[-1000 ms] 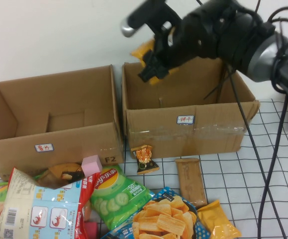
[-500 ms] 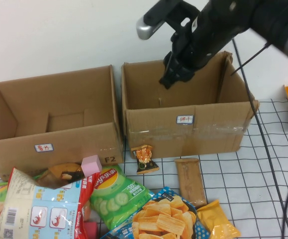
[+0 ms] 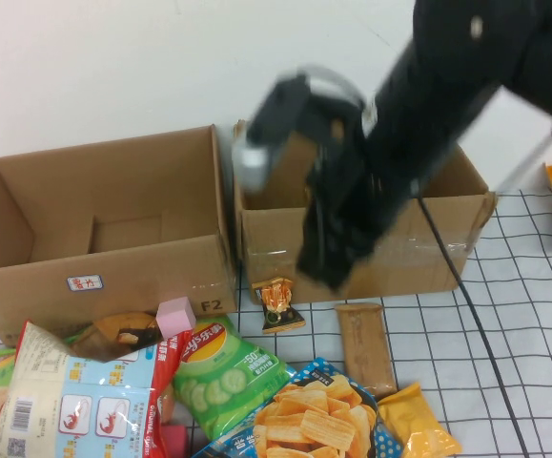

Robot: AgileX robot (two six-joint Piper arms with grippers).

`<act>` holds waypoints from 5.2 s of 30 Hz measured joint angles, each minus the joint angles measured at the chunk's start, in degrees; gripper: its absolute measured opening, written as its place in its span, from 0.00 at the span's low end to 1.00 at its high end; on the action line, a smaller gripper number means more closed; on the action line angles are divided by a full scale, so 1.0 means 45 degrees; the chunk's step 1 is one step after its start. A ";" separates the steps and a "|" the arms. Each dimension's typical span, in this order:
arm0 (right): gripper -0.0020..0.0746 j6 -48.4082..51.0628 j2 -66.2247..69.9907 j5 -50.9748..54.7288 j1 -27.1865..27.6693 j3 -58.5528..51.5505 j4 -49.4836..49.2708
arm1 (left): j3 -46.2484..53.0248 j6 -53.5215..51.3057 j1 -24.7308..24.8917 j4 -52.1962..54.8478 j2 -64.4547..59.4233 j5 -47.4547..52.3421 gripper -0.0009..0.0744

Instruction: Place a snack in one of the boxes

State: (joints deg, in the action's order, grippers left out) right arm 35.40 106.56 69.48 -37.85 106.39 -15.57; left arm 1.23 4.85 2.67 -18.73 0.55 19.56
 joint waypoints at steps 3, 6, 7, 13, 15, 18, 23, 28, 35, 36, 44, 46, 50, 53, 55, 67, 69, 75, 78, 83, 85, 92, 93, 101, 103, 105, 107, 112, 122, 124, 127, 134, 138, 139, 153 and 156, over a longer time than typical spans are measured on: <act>0.03 0.0000 -0.0930 -0.0671 -0.0320 -0.1940 -0.0267 | 0.0000 0.0000 0.0000 0.0000 0.0000 0.0000 0.01; 0.03 0.0000 -0.1843 -0.1688 -0.0548 -0.3830 -0.0590 | 0.0000 0.0000 0.0000 0.0000 0.0000 0.0027 0.01; 0.03 0.0000 -0.2100 -0.1909 -0.0594 -0.4326 -0.0637 | 0.0000 0.0000 0.0000 0.0000 0.0000 0.0027 0.01; 0.03 -0.0048 -0.3656 -0.3171 -0.0705 -0.7237 -0.0744 | 0.0000 0.0000 0.0000 0.0000 0.0000 0.0027 0.01; 0.03 0.0086 -0.3936 -0.3413 -0.0705 -0.7890 -0.0744 | 0.0000 0.0000 0.0000 0.0000 0.0000 0.0027 0.01; 0.03 0.0886 -0.4031 -0.3384 -0.0705 -0.8474 -0.1156 | 0.0000 0.0000 0.0000 0.0000 0.0000 0.0027 0.01; 0.03 0.1865 -0.3667 -0.2824 -0.0705 -0.8757 -0.1810 | 0.0000 0.0000 0.0000 0.0000 0.0000 0.0027 0.01; 0.03 0.2214 -0.2842 -0.2695 -0.0705 -0.8777 -0.1948 | 0.0000 0.0000 0.0000 0.0000 0.0000 0.0027 0.01; 0.03 0.0994 -0.1511 -0.2745 -0.0705 -0.8777 -0.0642 | 0.0000 0.0000 0.0000 0.0000 0.0000 0.0027 0.01; 0.03 0.0176 -0.1360 -0.2807 -0.0659 -0.8777 -0.0190 | 0.0000 0.0000 0.0000 0.0000 0.0000 0.0027 0.01; 0.29 -0.3391 -0.1142 -0.4141 0.0897 -0.8777 0.1709 | 0.0000 0.0000 0.0000 0.0000 0.0000 0.0027 0.01; 0.44 -0.3846 -0.1142 -0.4832 0.1269 -0.8930 0.1709 | 0.0000 0.0000 0.0000 0.0000 0.0000 0.0027 0.01; 0.66 -0.4373 -0.0921 -0.6087 0.1598 -0.9317 0.1709 | 0.0000 0.0000 0.0000 0.0000 0.0000 0.0027 0.01; 0.70 -0.4471 -0.0389 -0.6606 0.1597 -0.9401 0.1592 | 0.0000 0.0000 0.0000 0.0000 0.0000 0.0027 0.01; 0.71 -0.4491 0.0152 -0.6904 0.1597 -0.9401 0.1549 | 0.0000 0.0000 0.0000 0.0000 0.0000 0.0027 0.01; 0.72 -0.4491 0.2068 -0.7914 0.1597 -0.9401 0.1492 | 0.0000 0.0000 0.0000 0.0000 0.0000 0.0027 0.01; 0.72 -0.4491 0.2201 -0.7968 0.1597 -0.9401 0.1492 | 0.0000 0.0000 0.0000 0.0000 0.0000 0.0027 0.01; 0.56 -0.4521 0.2254 -0.8070 0.1597 -0.9401 0.1472 | 0.0000 0.0000 0.0000 0.0000 0.0000 0.0027 0.01; 0.47 -0.4521 0.2198 -0.8070 0.1597 -0.9401 0.1472 | 0.0000 0.0000 0.0000 0.0000 0.0000 0.0027 0.01; 0.46 -0.4456 0.1174 -0.7685 0.1597 -0.9401 0.1604 | 0.0000 0.0000 0.0000 0.0000 0.0000 0.0027 0.01; 0.46 -0.4394 0.0405 -0.7402 0.1597 -0.9401 0.1695 | 0.0000 0.0000 0.0000 0.0000 0.0000 0.0027 0.01; 0.46 -0.4295 -0.3173 -0.7827 0.1597 -0.9180 0.2457 | 0.0000 0.0000 0.0000 0.0000 0.0000 0.0027 0.01; 0.46 -0.4295 -0.3600 -0.8270 0.1597 -0.9075 0.2588 | 0.0000 0.0000 0.0000 0.0000 0.0000 0.0027 0.01; 0.46 -0.4295 -0.4027 -1.3618 0.1834 -0.7970 0.3245 | 0.0000 0.0000 0.0000 0.0000 0.0000 0.0027 0.01; 0.46 -0.4295 -0.3400 -1.4585 0.2045 -0.7674 0.3266 | 0.0000 0.0000 0.0000 0.0000 0.0000 0.0027 0.01; 0.46 -0.4295 -0.2508 -1.5131 0.2319 -0.7196 0.3266 | 0.0000 0.0000 0.0000 0.0000 0.0000 0.0027 0.01; 0.46 -0.4295 -0.1597 -1.5285 0.2596 -0.6694 0.3266 | 0.0000 0.0000 0.0000 0.0000 0.0000 0.0027 0.01; 0.58 -0.4295 0.0438 -1.5368 0.3083 -0.5668 0.2723 | 0.0000 0.0000 0.0000 0.0000 0.0000 0.0027 0.01; 0.39 -0.4255 0.0011 -1.2375 0.3331 -0.5172 0.1865 | 0.0000 0.0000 0.0000 0.0000 0.0000 0.0033 0.01; 0.20 -0.4233 -0.0558 -1.1336 0.3331 -0.5172 0.1867 | 0.0000 0.0000 0.0000 0.0000 0.0000 0.0033 0.01; 0.08 -0.4096 -0.1471 -1.0546 0.3331 -0.5172 0.1867 | 0.0000 0.0000 0.0000 0.0000 0.0000 0.0033 0.01; 0.03 -0.3840 -0.3993 -0.9794 0.3331 -0.5673 0.1495 | 0.0000 0.0000 0.0000 0.0000 0.0000 0.0033 0.01; 0.03 -0.3620 -0.6106 -1.0733 0.3331 -0.7533 0.1198 | 0.0000 0.0000 0.0000 0.0000 0.0000 0.0033 0.01; 0.03 -0.3593 -0.6610 -1.0936 0.3331 -0.8212 0.1172 | 0.0000 0.0000 0.0000 0.0000 0.0000 0.0033 0.01; 0.03 -0.3494 -1.4054 -1.1095 0.3331 -1.5456 0.0908 | 0.0000 0.0000 0.0000 0.0000 0.0000 0.0033 0.01; 0.03 -0.3999 -1.5287 -0.9782 0.3331 -1.6029 0.1051 | 0.0000 0.0000 0.0000 0.0000 0.0000 0.0033 0.01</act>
State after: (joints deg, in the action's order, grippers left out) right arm 17.40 37.76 25.46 -22.86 34.26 -10.84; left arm 1.23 4.85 2.67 -18.73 0.55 19.71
